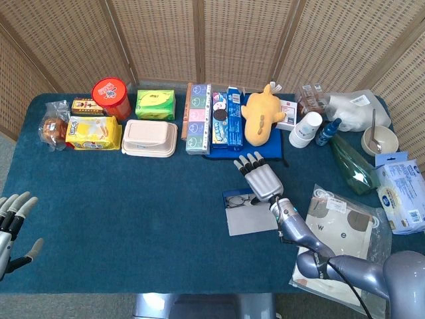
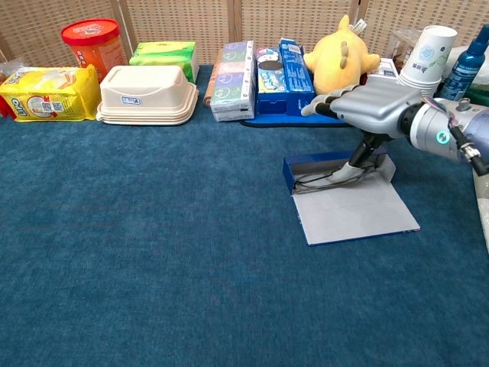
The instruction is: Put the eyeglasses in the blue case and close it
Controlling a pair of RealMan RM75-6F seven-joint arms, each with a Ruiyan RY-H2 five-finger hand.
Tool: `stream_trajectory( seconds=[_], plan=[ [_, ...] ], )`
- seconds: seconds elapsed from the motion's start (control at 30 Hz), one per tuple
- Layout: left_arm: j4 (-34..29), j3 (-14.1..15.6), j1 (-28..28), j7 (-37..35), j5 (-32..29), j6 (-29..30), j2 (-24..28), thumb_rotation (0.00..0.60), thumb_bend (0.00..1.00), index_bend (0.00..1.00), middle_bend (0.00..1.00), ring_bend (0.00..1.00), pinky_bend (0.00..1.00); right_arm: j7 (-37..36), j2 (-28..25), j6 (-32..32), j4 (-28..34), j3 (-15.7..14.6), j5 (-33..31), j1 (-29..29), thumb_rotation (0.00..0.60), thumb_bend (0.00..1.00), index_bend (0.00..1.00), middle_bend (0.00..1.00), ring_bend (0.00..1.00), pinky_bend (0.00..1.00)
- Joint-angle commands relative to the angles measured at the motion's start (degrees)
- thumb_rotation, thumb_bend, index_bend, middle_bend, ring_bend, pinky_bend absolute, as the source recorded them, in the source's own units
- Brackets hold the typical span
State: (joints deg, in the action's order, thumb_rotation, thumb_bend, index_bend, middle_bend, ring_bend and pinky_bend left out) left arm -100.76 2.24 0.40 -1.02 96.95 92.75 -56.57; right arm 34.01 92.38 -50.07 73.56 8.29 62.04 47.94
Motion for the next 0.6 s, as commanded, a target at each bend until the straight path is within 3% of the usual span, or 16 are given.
stream_trajectory(
  seconds=[0.03, 0.23, 0.6],
  plan=[
    [0.10, 0.01, 0.01, -0.16, -0.01, 0.02, 0.03, 0.600, 0.31, 0.06, 0.06, 0.00, 0.00, 0.82, 0.14, 0.18, -0.18, 0.11, -0.80, 0.28, 0.298, 0.02, 0.00, 0.00, 0.00, 0.05],
    [0.44, 0.04, -0.02, -0.69, 0.06, 0.00, -0.09, 0.600, 0.31, 0.06, 0.06, 0.00, 0.00, 2.55, -0.93, 0.42, 1.91, -0.30, -2.96, 0.11, 0.312, 0.03, 0.00, 0.01, 0.00, 0.05],
    [0.98, 0.08, -0.15, -1.62, 0.65, 0.29, -0.27, 0.600, 0.31, 0.06, 0.06, 0.00, 0.00, 4.84, -7.57, 2.25, 14.13, 0.44, -10.06, 1.29, 0.371, 0.04, 0.00, 0.07, 0.00, 0.05]
  ],
)
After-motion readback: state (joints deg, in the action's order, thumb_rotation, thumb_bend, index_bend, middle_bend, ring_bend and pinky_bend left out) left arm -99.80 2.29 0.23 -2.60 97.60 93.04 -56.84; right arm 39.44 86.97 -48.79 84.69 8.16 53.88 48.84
